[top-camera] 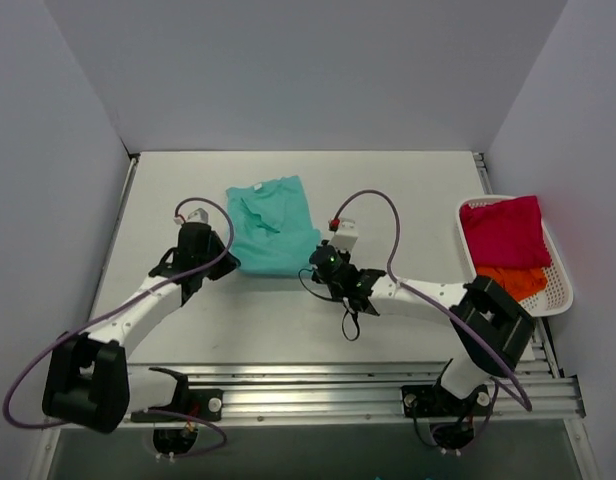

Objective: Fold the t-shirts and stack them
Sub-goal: Grab one side of the 2/3 rectangular tshirt with both arms, then fold the long partially folded tshirt into a neat square

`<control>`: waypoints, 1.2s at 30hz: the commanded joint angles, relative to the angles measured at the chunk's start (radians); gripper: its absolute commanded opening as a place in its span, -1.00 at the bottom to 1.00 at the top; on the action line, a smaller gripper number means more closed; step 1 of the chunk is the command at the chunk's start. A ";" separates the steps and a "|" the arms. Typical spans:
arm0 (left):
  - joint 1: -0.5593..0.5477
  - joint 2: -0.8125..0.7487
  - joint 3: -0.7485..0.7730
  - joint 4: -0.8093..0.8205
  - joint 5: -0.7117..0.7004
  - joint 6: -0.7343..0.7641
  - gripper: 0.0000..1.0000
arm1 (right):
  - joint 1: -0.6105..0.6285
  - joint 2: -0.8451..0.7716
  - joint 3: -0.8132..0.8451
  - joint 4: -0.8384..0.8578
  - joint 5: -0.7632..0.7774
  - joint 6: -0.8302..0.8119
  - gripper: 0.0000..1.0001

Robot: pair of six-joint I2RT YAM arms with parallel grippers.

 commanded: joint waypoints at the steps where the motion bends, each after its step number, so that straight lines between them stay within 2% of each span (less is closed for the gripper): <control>1: -0.008 -0.132 -0.046 -0.061 -0.032 -0.012 -0.95 | 0.055 -0.136 -0.019 -0.161 0.132 0.061 -1.00; 5: -0.011 -0.235 -0.067 -0.127 -0.034 -0.007 -0.95 | 0.130 -0.196 -0.014 -0.238 0.164 0.089 -1.00; 12: -0.008 -0.252 0.002 -0.191 -0.043 0.011 -0.95 | 0.146 -0.176 0.070 -0.304 0.225 0.073 -1.00; 19: 0.001 -0.069 0.142 -0.161 -0.063 0.020 -0.95 | 0.084 0.007 0.217 -0.273 0.287 -0.011 -1.00; 24: 0.028 0.039 0.269 -0.162 -0.058 0.036 -0.95 | 0.017 0.086 0.266 -0.209 0.233 -0.063 -1.00; 36: 0.104 0.209 0.443 -0.138 0.009 0.048 -0.95 | -0.092 0.186 0.470 -0.212 0.152 -0.154 -1.00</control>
